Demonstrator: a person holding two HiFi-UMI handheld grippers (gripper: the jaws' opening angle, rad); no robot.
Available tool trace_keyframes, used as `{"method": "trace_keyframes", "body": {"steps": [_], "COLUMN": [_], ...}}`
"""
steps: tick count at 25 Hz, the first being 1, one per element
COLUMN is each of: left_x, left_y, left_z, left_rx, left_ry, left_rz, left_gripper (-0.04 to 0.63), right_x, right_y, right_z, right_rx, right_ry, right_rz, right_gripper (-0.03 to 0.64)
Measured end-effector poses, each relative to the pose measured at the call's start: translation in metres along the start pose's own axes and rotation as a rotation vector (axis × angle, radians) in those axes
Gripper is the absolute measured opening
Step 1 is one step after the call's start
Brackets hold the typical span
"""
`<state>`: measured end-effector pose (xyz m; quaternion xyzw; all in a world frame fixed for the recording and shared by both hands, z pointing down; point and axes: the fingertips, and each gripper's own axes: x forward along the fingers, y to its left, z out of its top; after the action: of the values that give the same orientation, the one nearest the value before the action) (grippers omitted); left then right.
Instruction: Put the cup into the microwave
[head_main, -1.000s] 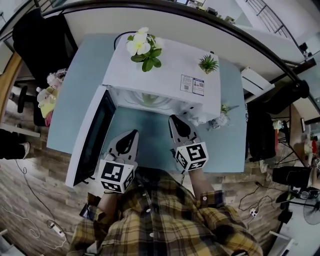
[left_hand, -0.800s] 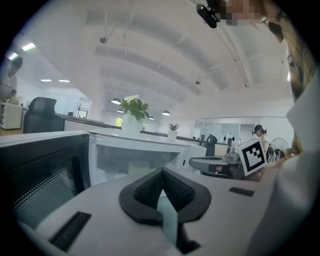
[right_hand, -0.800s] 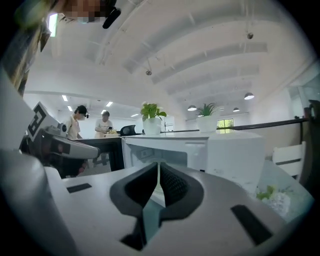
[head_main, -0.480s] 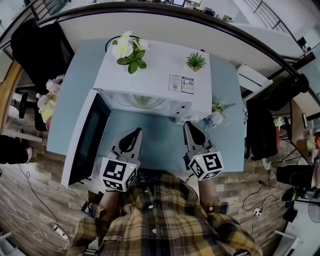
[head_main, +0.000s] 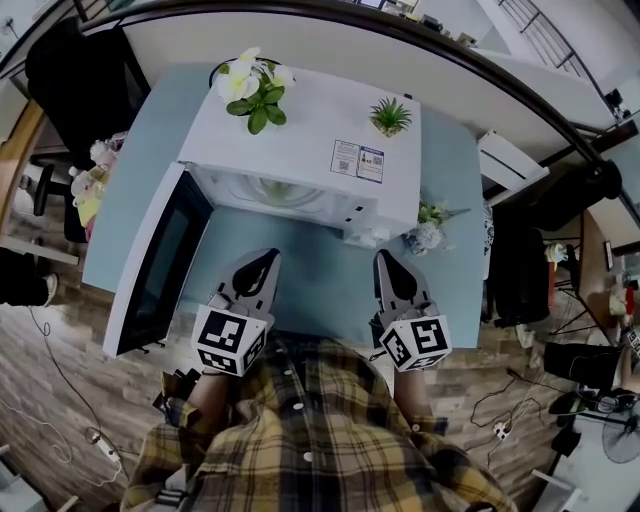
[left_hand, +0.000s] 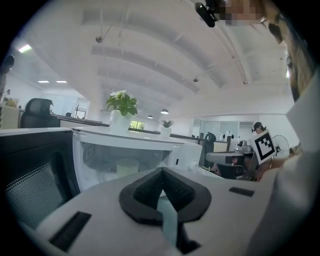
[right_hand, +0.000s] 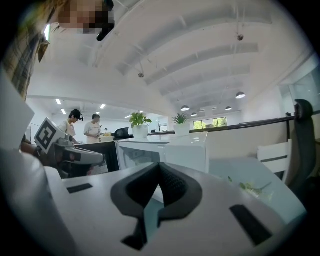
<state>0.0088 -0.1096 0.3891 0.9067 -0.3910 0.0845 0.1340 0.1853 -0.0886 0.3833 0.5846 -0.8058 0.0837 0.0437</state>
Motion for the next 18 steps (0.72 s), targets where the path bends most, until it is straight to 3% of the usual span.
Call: {"method": "trace_keyframes", "body": {"steps": [18], "left_x": [-0.0011], "left_y": [-0.0007], "left_z": [-0.0099], "left_rx": [-0.013], "left_ry": [0.028], "left_rz": [0.039], "left_gripper": [-0.011], "right_x": [0.0061], "right_y": [0.0067], "right_z": [-0.0064], "right_rx": [0.039], "right_ry": [0.019], "right_rz": [0.072], "right_gripper": [0.003]}}
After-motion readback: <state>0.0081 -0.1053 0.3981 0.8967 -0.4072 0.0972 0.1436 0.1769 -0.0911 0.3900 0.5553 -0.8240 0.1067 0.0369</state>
